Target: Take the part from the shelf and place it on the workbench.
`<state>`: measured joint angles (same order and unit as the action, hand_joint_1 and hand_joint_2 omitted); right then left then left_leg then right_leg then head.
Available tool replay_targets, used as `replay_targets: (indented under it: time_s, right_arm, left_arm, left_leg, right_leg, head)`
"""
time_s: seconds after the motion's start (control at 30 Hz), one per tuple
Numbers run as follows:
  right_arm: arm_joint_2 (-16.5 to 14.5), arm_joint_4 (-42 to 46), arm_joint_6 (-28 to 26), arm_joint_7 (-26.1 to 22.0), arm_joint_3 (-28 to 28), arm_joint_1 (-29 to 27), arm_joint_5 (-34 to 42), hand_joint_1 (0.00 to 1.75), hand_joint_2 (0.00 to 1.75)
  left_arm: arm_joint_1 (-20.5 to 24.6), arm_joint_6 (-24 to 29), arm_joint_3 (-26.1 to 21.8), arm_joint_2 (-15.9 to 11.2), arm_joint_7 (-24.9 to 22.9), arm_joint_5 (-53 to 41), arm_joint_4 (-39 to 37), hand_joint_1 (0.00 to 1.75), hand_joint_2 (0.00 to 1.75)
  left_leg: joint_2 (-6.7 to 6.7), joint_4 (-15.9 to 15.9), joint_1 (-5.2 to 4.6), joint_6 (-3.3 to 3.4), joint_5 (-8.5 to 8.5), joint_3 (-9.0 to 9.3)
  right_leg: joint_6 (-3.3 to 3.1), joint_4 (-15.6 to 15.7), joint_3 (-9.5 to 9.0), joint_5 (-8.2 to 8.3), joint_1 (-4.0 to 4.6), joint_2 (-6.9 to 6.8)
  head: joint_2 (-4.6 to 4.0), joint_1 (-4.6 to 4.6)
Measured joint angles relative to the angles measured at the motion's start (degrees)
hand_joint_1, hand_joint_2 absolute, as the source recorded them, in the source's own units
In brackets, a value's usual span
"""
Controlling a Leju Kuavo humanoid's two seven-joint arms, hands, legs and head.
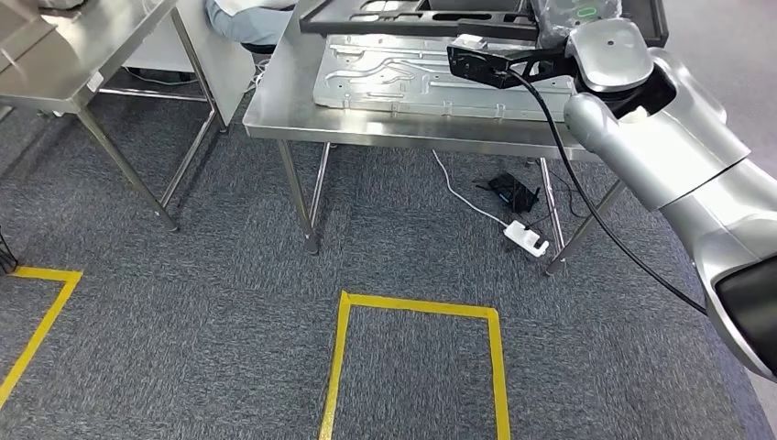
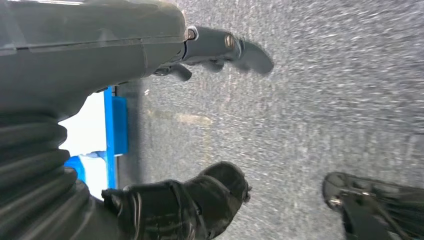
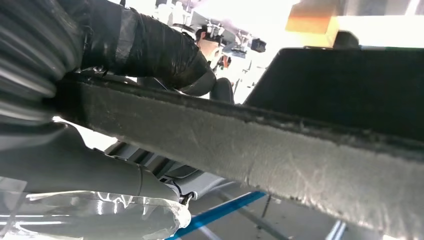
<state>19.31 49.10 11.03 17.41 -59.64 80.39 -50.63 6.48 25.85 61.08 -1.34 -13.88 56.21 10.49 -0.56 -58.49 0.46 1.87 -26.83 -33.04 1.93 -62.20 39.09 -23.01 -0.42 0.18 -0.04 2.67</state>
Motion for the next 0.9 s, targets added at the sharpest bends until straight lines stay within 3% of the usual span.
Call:
replay_targets:
  time_s: [0.07, 0.2, 0.23, 0.3, 0.33, 0.37, 0.4, 0.43, 0.5, 0.53, 0.57, 0.67, 0.73, 0.77, 0.83, 0.87, 0.9]
  right_arm:
    - [0.5, 0.0, -0.1, 0.8, 0.0, 0.0, 0.0, 1.75, 1.75]
    - [1.6, 0.5, -0.3, 1.9, 0.2, -0.7, -0.1, 1.75, 1.75]
    - [1.8, 0.7, -0.3, 2.1, 0.3, -1.0, -0.1, 1.75, 1.75]
    - [2.0, 0.9, -0.3, 2.4, 0.5, -1.6, -0.2, 1.75, 1.75]
    - [2.1, 1.0, -0.3, 2.5, 0.6, -1.9, -0.3, 1.75, 1.75]
    - [2.2, 1.1, -0.3, 2.5, 0.6, -2.3, -0.3, 1.75, 1.75]
    - [2.3, 1.1, -0.3, 2.5, 0.6, -2.7, -0.3, 1.75, 1.75]
    - [2.4, 1.2, -0.3, 2.5, 0.7, -3.1, -0.3, 1.75, 1.75]
    - [2.8, 1.4, -0.3, 2.5, 0.7, -3.5, -0.3, 1.75, 1.75]
    - [3.0, 1.6, -0.3, 2.5, 0.8, -3.6, -0.3, 1.75, 1.75]
    - [3.2, 1.7, -0.3, 2.5, 1.0, -3.7, -0.3, 1.75, 1.75]
    - [3.7, 2.3, -0.4, 2.6, 1.2, -4.2, -0.2, 1.75, 1.75]
    - [3.9, 2.7, -0.4, 2.6, 1.3, -4.5, -0.2, 1.75, 1.75]
    - [4.1, 2.8, -0.5, 2.5, 1.4, -4.7, -0.2, 1.75, 1.75]
    - [4.1, 2.9, -0.7, 2.4, 1.5, -4.9, -0.2, 1.75, 1.75]
    - [4.1, 2.9, -0.8, 2.4, 1.5, -5.2, -0.2, 1.75, 1.75]
    - [4.1, 2.9, -0.9, 2.4, 1.5, -5.6, -0.2, 1.75, 1.75]
  left_arm:
    - [0.1, 0.1, 0.1, 0.0, 0.0, -0.2, 0.0, 0.0, 1.75]
    - [0.1, 0.2, 0.6, -0.1, 0.5, -0.6, 0.0, 0.0, 1.75]
    - [0.1, 0.2, 0.7, -0.1, 0.7, -0.7, 0.0, 0.0, 1.75]
    - [0.1, 0.1, 1.0, -0.1, 1.1, -0.9, 0.0, 0.0, 1.75]
    - [0.1, 0.0, 1.2, -0.1, 1.2, -0.9, 0.0, 0.0, 1.75]
    - [0.1, 0.0, 1.3, -0.1, 1.3, -1.0, 0.0, 0.0, 1.75]
    - [0.0, 0.0, 1.3, -0.1, 1.4, -1.0, 0.0, 0.0, 1.75]
    - [0.0, 0.0, 1.3, -0.1, 1.4, -1.1, 0.0, 0.0, 1.75]
    - [0.0, -0.1, 1.4, -0.1, 1.4, -1.2, 0.0, 0.0, 1.75]
    - [0.0, 0.0, 1.4, -0.1, 1.3, -1.2, 0.0, 0.0, 1.75]
    - [0.0, 0.0, 1.5, -0.1, 1.3, -1.2, 0.0, 0.0, 1.75]
    - [0.2, 0.0, 1.8, 0.0, 1.1, -1.2, 0.0, 0.0, 1.75]
    - [0.1, 0.0, 1.9, 0.0, 1.0, -1.2, 0.0, 0.0, 1.75]
    - [0.1, 0.0, 2.0, 0.1, 1.0, -1.2, 0.0, 0.0, 1.75]
    - [0.3, 0.0, 2.2, 0.1, 0.9, -1.2, 0.0, 0.0, 1.75]
    - [0.3, 0.0, 2.3, 0.1, 0.8, -1.2, 0.0, 0.0, 1.75]
    - [0.3, 0.0, 2.4, 0.1, 0.8, -1.2, 0.0, 0.0, 1.75]
  left_leg:
    - [-0.17, 0.0, -0.1, -0.52, -0.61, 0.32]
    - [-0.07, -0.6, -0.15, -1.74, -1.84, 0.41]
    - [0.05, -2.8, -0.12, -2.01, -2.85, -0.63]
    - [0.23, -10.3, 0.06, -2.35, -5.51, -4.89]
    - [0.25, -14.0, 0.11, -2.44, -6.34, -7.32]
    - [0.25, -16.0, 0.12, -2.46, -6.07, -9.06]
    - [0.25, -15.9, 0.11, -2.38, -4.55, -9.73]
    - [0.25, -13.4, 0.08, -2.19, -2.01, -9.26]
    - [0.27, -5.6, -0.19, -1.47, 3.1, -6.52]
    - [0.26, -2.4, -0.4, -1.12, 4.24, -5.19]
    - [0.26, -0.7, -0.6, -0.85, 4.47, -4.4]
    - [0.26, 0.5, -0.59, -0.37, 3.68, -3.48]
    - [0.33, 1.5, -0.2, 0.04, 3.5, -2.43]
    - [0.37, 1.8, -0.07, 0.23, 3.35, -1.96]
    - [0.34, 1.9, 0.0, 0.51, 2.76, -1.35]
    - [0.28, 1.8, 0.07, 0.47, 2.36, -0.96]
    - [0.21, 1.7, 0.19, 0.34, 1.88, -0.45]
  right_leg:
    - [-0.42, 3.9, -1.75, 0.88, 0.32, 0.08]
    - [-1.58, 4.5, -2.69, 0.09, 0.05, 0.26]
    - [-1.89, 4.6, -3.04, -0.07, -0.14, 0.31]
    - [-2.39, 4.7, -3.61, -0.62, -0.1, 0.42]
    - [-2.49, 4.7, -3.95, -0.96, -0.02, 0.5]
    - [-2.53, 4.6, -4.41, -1.38, 0.06, 0.59]
    - [-2.53, 4.6, -4.99, -1.85, 0.15, 0.67]
    - [-2.49, 4.5, -5.69, -2.37, 0.25, 0.72]
    - [-2.29, 4.5, -7.01, -3.45, 0.46, 0.73]
    - [-2.11, 4.5, -7.35, -3.85, 0.53, 0.72]
    - [-1.9, 4.5, -7.45, -4.09, 0.51, 0.7]
    - [-1.06, 4.8, -7.46, -4.5, 0.4, 0.66]
    - [-0.41, 2.5, -6.45, -5.61, 0.4, 0.51]
    - [-0.13, -0.5, -4.77, -6.65, 0.24, 0.41]
    - [0.4, -8.4, 0.35, -8.75, -0.1, 0.34]
    - [0.64, -11.2, 2.55, -8.8, -0.34, 0.32]
    - [0.87, -11.8, 3.77, -7.71, -0.59, 0.29]
  head:
    - [0.0, 0.07]
    - [0.0, 0.16]
    - [0.0, 0.22]
    - [0.0, 0.31]
    - [0.0, 0.33]
    - [0.0, 0.32]
    - [0.0, 0.33]
    - [0.0, 0.32]
    - [0.0, 0.26]
    - [0.0, 0.21]
    - [0.0, 0.17]
    - [0.0, 0.04]
    - [0.01, -0.17]
    - [0.01, -0.28]
    - [0.01, -0.4]
    - [0.0, -0.41]
    - [0.0, -0.42]
